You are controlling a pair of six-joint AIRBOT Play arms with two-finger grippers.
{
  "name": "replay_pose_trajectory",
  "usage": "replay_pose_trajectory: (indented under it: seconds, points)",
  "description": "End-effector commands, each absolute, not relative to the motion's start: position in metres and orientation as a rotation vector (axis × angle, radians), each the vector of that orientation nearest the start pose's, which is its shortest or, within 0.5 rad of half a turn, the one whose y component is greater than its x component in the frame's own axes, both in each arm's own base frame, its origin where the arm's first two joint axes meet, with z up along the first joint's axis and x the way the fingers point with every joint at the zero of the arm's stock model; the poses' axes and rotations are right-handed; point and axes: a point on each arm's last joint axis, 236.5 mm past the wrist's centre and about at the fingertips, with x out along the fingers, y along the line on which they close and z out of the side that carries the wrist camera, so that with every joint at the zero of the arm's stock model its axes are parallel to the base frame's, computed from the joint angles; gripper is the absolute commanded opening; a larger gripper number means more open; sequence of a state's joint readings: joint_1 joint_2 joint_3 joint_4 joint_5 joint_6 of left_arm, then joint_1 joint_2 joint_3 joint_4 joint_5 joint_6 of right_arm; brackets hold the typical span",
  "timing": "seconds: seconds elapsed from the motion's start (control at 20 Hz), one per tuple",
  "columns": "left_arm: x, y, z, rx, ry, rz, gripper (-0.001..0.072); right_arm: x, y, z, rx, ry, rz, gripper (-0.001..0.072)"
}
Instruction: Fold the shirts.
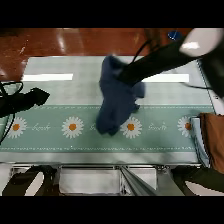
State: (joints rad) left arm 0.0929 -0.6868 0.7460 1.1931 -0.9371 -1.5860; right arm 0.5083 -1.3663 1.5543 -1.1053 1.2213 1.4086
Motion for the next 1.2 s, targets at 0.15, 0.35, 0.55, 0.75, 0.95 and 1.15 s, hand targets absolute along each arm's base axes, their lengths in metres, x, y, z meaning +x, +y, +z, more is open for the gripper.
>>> replay_pose_trajectory:
  seconds: [0.15, 0.35, 0.55, 0.75, 0.95, 1.15]
  points:
    - [0.315, -0.063, 0.076, -0.454, 0.909, -0.159, 0.0508, 0.3, 0.421, -0.02, 0.086, 1.341, 0.94, 0.0023]
    - [0.313, -0.083, 0.06, -0.353, 0.977, -0.256, 0.0509, 0.311, 0.413, 0.003, 0.157, 1.363, 0.963, 0.0415]
    - [0.34, 0.009, 0.096, -0.468, 0.891, -0.002, 0.0509, 0.358, 0.271, 0.098, 0.124, 1.297, 0.817, 0.0413]
    - [0.323, -0.028, 0.052, -0.847, 1.023, -0.24, 0.0509, 0.388, 0.114, 0.141, 0.271, 1.039, 0.401, 0.0414]
    - [0.317, -0.098, -0.001, -0.873, 1.23, -0.462, 0.051, 0.339, 0.067, 0.056, 0.505, 1.094, 0.219, 0.0414]
    - [0.346, -0.149, -0.01, -0.815, 1.289, -0.575, 0.051, 0.289, 0.08, -0.013, 0.617, 1.22, 0.186, 0.0413]
